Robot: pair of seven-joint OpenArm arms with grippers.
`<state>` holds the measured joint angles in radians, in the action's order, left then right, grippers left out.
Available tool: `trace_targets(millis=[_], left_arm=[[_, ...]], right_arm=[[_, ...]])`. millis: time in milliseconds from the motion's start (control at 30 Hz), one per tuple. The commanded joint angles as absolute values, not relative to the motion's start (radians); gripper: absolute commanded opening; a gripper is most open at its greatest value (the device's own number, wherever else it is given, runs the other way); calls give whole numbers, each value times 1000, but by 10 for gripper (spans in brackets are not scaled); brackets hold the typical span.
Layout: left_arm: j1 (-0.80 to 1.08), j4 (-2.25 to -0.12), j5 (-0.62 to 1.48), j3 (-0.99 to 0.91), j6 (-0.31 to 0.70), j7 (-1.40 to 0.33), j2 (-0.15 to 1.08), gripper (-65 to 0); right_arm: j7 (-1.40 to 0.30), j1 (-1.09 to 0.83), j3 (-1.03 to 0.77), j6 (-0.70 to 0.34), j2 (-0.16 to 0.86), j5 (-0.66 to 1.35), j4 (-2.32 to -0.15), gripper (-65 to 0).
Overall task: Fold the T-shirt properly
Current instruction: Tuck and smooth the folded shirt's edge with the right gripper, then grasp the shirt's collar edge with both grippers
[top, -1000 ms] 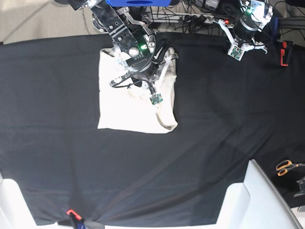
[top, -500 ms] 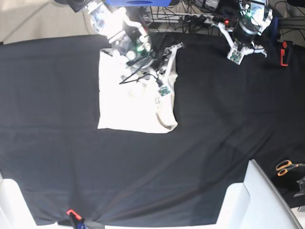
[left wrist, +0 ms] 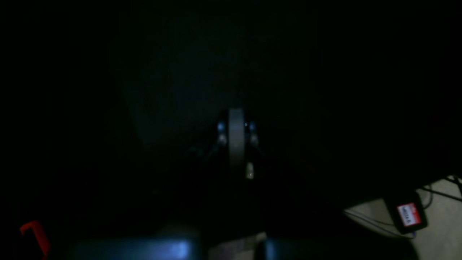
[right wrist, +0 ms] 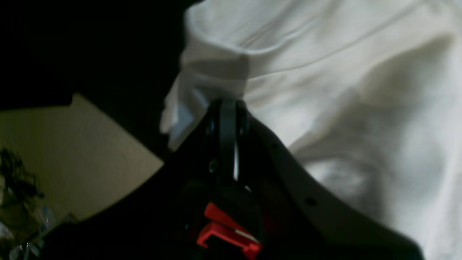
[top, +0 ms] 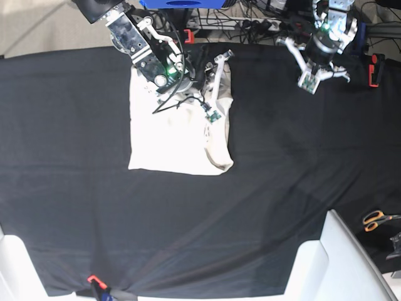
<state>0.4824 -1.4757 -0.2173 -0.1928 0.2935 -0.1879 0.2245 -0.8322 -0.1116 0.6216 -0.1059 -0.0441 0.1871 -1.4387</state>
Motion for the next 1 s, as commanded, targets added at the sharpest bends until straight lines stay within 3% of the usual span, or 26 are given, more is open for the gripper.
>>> trace_targets(millis=[0, 300, 500, 533, 700, 800, 833, 967], left_arm=[[467, -1501, -213, -194, 291, -189, 225, -650], [395, -1572, -206, -130, 292, -282, 182, -650], [375, -1758, 88, -194, 294, -582, 193, -650], [371, -1765, 166, -203, 294, -610, 223, -609], [366, -1747, 533, -206, 294, -651, 335, -242], [363, -1705, 688, -202, 306, -648, 366, -46], [361, -1693, 716, -202, 338, -647, 369, -7], [328, -1606, 737, -202, 549, -647, 354, 0]], right_arm=[[-839, -104, 625, -116, -53, 197, -1455, -647], [-868, -122, 680, -105, -18, 197, -1555, -648], [-869, -196, 664, 101, 61, 196, -1808, -642], [-869, -203, 664, 130, 82, 196, -1845, -642], [-869, -205, 642, 234, 148, 196, -1914, -639], [-869, -211, 582, 252, 148, 196, -1914, -584], [-869, -211, 570, 252, 148, 197, -1914, -549], [-865, -231, 530, 254, 150, 197, -1914, -381]])
